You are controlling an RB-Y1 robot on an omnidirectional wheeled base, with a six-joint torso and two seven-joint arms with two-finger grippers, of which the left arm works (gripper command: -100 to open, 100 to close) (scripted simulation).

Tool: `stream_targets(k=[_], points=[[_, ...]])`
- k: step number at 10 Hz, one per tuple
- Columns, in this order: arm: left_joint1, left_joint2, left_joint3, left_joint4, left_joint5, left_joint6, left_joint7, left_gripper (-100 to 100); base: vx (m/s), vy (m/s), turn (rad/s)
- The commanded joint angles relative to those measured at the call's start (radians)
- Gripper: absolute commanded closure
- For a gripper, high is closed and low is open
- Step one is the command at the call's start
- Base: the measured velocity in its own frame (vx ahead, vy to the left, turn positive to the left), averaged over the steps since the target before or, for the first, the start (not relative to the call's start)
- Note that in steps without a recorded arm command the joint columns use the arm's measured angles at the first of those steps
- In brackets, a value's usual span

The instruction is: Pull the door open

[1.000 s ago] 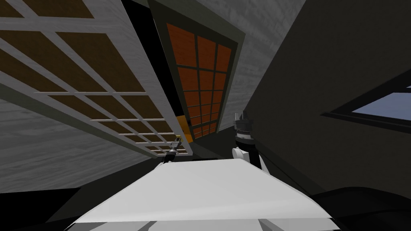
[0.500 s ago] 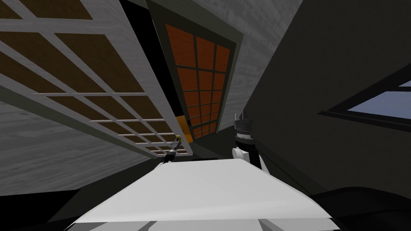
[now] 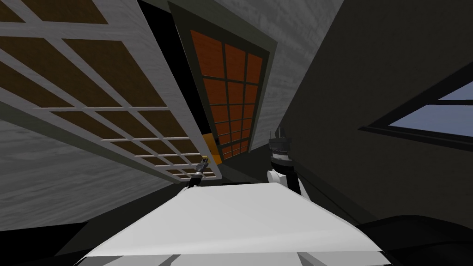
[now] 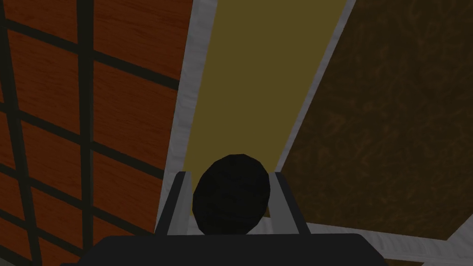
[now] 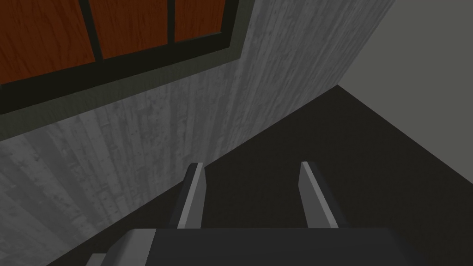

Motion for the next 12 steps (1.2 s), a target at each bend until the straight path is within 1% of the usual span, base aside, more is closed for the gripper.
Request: stream_targets(k=[1,2,3,4,5,6,7,8,9,10,11,12], points=[[-0.001,-0.001,-0.004,0.002,0.007,-0.002,0.045,100,-0.018,0.008,-0.032],[-0.001,-0.001,-0.007,0.002,0.014,-0.002,0.073,100,-0.031,0.014,-0.055],[-0.001,-0.001,-0.007,0.002,0.014,-0.002,0.083,100,-0.023,0.014,-0.024],[-0.001,0.000,-0.010,0.001,0.021,-0.001,0.120,100,-0.021,0.014,-0.037],[-0.001,0.001,-0.013,0.001,0.029,-0.001,0.146,100,-0.032,0.018,-0.058],[-0.001,0.001,-0.013,0.001,0.029,-0.001,0.158,100,-0.024,0.014,-0.025],[-0.001,0.001,-0.015,0.000,0.036,0.000,0.195,100,-0.023,0.013,-0.035],[-0.001,0.002,-0.019,0.000,0.044,0.000,0.221,100,-0.031,0.022,-0.065],[-0.001,0.002,-0.019,0.000,0.044,0.000,0.236,100,-0.026,0.016,-0.029],[-0.001,0.003,-0.023,-0.001,0.053,0.001,0.271,100,-0.031,0.016,-0.038],[-0.001,0.003,-0.023,-0.001,0.053,0.001,0.276,100,-0.024,0.011,-0.026],[-0.001,0.003,-0.026,-0.001,0.062,0.002,0.316,100,-0.026,0.011,-0.047]])
